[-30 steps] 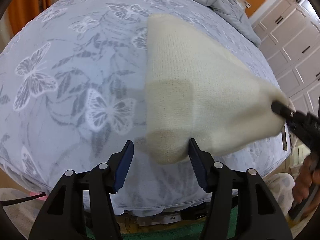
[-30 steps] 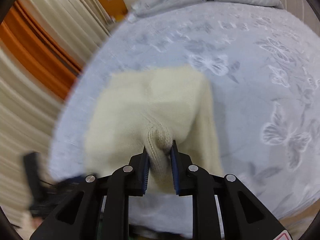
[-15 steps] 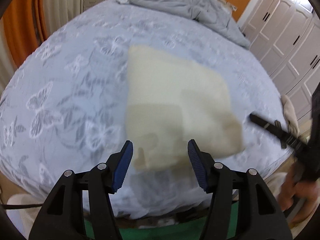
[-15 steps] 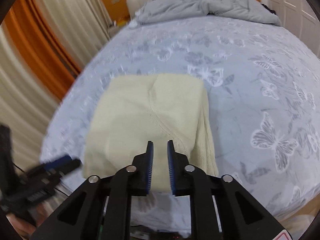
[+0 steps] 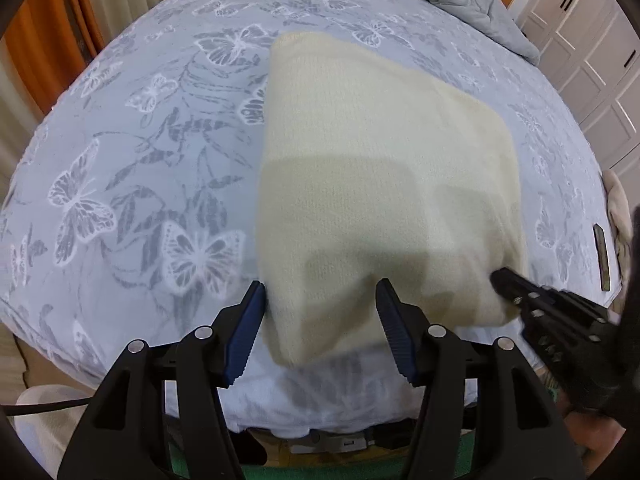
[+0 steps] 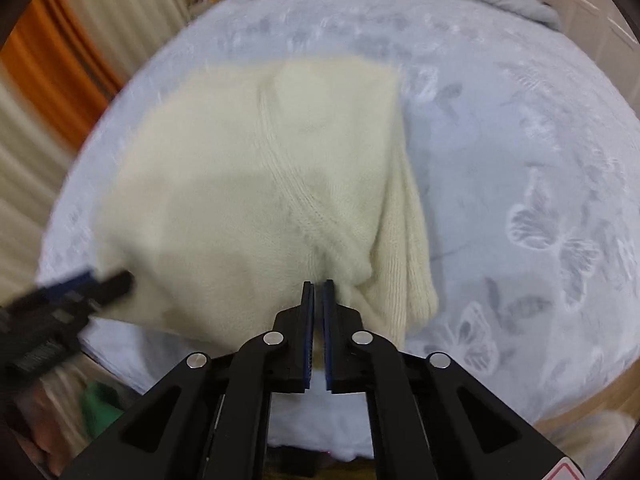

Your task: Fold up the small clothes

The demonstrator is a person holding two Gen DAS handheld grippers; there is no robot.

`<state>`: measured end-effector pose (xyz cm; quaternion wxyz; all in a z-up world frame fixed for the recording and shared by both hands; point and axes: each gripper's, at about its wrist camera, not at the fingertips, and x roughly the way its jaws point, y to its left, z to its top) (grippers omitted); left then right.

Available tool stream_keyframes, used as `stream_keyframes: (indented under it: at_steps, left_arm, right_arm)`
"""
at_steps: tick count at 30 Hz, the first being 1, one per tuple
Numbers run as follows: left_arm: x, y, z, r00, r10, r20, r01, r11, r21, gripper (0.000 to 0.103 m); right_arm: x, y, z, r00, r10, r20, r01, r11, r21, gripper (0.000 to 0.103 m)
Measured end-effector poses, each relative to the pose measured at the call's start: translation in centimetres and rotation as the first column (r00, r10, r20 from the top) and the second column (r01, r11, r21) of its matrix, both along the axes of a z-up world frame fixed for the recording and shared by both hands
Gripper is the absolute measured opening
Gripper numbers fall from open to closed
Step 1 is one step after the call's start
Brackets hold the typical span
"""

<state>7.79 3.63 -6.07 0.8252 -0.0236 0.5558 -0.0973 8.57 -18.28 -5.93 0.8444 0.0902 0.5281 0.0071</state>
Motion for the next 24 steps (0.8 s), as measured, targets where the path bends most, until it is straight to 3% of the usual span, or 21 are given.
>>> stream_keyframes:
  at_steps: [3, 8, 12, 19, 24]
  left_arm:
    - [-1.5, -0.3, 1.4, 0.999, -0.011, 0.043, 0.011, 1.000, 0.013, 0.060]
    - [-3.8, -1.4, 3.5, 0.990, -0.013, 0.138, 0.004, 0.998, 0.062, 0.087]
    - [-5.8, -2.5, 4.5, 0.977, -0.034, 0.212, 0.011, 0.994, 0.108, 0.090]
    - [-8.4, -3.1, 4.1, 0.962, -0.016, 0.274, -0.024, 0.990, 0.142, 0.097]
    - [-9.7, -3.2, 3.1, 0.955, -0.019, 0.296, -0.035, 0.984, 0.175, 0.097]
  right_arm:
    - [-2.1, -0.5, 3.1, 0.995, -0.030, 0.095, 0.031, 1.000, -0.004, 0.010]
    - [-5.5, -2.4, 4.3, 0.977, -0.158, 0.140, 0.158, 0.987, 0.008, 0.032]
    - [-6.9, -1.9, 3.8, 0.975, -0.161, 0.151, 0.166, 0.986, -0.021, 0.039]
    - [-10.3, 0.2, 3.0, 0.971, -0.129, 0.200, 0.151, 0.984, -0.096, 0.056]
    - [-10.9, 0.5, 2.2, 0.973, -0.119, 0.197, 0.145, 0.982, -0.123, 0.058]
